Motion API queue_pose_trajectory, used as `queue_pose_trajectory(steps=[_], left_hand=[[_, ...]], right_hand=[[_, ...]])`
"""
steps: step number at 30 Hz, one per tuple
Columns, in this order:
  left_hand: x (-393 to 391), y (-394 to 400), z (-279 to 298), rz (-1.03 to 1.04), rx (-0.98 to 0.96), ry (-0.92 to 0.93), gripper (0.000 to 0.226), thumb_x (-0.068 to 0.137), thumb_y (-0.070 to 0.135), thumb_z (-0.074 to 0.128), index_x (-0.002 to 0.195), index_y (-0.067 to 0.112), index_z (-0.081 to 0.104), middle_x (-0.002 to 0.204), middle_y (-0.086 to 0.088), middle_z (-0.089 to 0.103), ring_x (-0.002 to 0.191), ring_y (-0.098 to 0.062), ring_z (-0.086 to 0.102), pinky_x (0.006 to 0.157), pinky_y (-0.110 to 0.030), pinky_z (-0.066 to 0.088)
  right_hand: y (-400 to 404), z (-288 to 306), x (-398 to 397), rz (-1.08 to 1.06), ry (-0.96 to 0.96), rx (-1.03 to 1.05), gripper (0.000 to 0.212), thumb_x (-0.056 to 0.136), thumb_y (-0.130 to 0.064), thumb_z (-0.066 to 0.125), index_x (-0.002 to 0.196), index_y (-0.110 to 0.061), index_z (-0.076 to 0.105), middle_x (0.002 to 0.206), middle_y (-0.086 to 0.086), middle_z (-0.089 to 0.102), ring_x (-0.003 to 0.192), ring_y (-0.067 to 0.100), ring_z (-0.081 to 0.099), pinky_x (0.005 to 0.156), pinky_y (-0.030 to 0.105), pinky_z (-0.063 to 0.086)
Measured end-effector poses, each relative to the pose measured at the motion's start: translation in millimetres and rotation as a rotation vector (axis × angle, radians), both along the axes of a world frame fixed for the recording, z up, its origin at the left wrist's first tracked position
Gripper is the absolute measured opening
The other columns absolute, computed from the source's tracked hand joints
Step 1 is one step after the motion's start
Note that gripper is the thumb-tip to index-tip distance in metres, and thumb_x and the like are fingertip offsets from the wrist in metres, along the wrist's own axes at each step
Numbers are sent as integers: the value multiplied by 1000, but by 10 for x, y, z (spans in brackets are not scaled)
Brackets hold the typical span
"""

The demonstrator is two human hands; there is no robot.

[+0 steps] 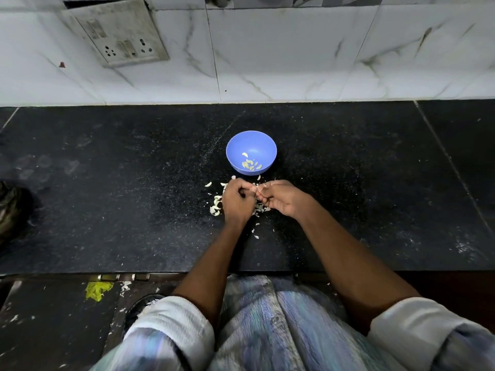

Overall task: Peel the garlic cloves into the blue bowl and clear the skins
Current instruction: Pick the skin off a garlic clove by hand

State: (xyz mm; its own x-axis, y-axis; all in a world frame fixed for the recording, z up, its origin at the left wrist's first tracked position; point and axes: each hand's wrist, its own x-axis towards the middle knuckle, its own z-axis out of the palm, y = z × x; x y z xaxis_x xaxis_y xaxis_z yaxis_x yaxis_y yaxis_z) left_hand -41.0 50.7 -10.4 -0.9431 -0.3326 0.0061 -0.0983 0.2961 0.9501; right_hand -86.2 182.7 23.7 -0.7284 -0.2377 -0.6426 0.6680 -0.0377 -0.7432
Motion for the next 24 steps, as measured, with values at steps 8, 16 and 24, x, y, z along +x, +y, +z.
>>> queue_pose_trajectory(steps=[8, 16, 24], left_hand=[[-182, 134, 317, 194, 526, -370, 22, 83, -5, 59, 72, 11, 69, 59, 0, 64, 50, -10, 52, 46, -21, 42], [-107, -48, 75, -102, -172, 134, 19, 88, -3, 68, 83, 15, 65, 84, 7, 67, 82, -14, 64, 76, -30, 51], [-107, 114, 30, -5, 391, -28, 23, 97, -6, 62, 88, 13, 69, 85, -3, 71, 78, -12, 63, 77, -29, 55]], right_hand=[[-43, -13, -5, -3, 546, 233, 16, 90, 11, 62, 85, -3, 67, 72, 6, 66, 63, 11, 60, 61, 23, 51], [74, 104, -125, -10, -254, -179, 21, 104, 1, 46, 95, -3, 65, 78, 5, 61, 71, 8, 54, 63, 17, 48], [55, 102, -117, -118, -335, -318, 21, 105, 0, 43, 96, -4, 62, 83, 7, 60, 74, 11, 53, 63, 20, 45]])
